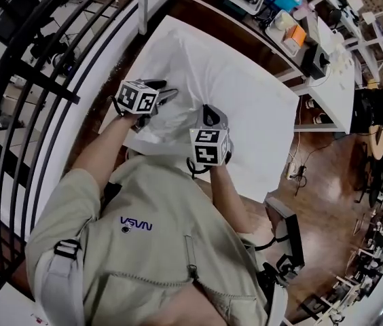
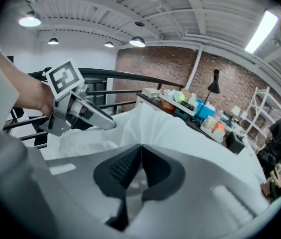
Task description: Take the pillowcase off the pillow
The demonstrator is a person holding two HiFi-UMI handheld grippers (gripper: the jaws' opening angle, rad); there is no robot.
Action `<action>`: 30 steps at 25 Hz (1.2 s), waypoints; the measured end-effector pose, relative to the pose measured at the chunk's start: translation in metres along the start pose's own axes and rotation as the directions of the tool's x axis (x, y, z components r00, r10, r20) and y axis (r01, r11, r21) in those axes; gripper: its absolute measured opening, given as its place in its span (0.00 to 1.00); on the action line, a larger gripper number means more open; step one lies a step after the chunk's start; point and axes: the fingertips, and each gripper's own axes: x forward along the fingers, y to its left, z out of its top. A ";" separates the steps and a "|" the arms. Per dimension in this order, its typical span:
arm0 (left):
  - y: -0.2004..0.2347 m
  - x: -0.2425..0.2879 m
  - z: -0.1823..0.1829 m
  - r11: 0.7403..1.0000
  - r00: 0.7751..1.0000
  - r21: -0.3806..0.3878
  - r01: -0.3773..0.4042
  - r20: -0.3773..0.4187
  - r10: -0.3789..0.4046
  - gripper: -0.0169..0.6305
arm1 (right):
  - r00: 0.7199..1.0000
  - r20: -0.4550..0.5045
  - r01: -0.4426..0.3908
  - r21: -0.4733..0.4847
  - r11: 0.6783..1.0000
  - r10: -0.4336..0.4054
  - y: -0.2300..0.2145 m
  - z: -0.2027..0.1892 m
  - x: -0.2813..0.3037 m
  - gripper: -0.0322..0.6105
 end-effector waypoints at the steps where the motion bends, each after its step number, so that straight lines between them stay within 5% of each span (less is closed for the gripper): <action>1: -0.003 0.000 0.000 1.000 1.000 0.005 0.011 0.003 -0.011 0.34 | 1.000 -0.014 0.016 0.023 1.000 -0.016 -0.007 -0.006 -0.001 0.06; 6: -0.009 -0.013 -0.010 0.996 0.999 0.086 0.033 0.025 -0.035 0.06 | 0.997 -0.038 0.065 0.103 0.993 -0.061 -0.018 -0.019 -0.007 0.06; 14: -0.027 -0.047 -0.021 0.994 0.992 0.111 -0.008 0.128 -0.006 0.05 | 0.991 -0.106 0.093 0.137 0.986 -0.079 -0.021 -0.037 -0.017 0.06; 19: -0.056 -0.052 -0.034 0.973 0.994 0.231 -0.016 0.106 -0.009 0.04 | 0.981 -0.181 -0.058 0.045 0.997 0.065 0.005 -0.035 -0.021 0.07; 26: -0.069 -0.046 -0.053 0.969 0.993 0.247 0.005 0.113 -0.034 0.04 | 0.989 0.021 -0.143 -0.070 0.987 0.145 0.013 0.059 -0.027 0.14; 30: -0.077 -0.046 -0.058 0.957 0.995 0.291 0.005 0.092 -0.033 0.04 | 0.985 0.043 -0.158 -0.191 0.969 0.169 0.032 0.103 0.009 0.21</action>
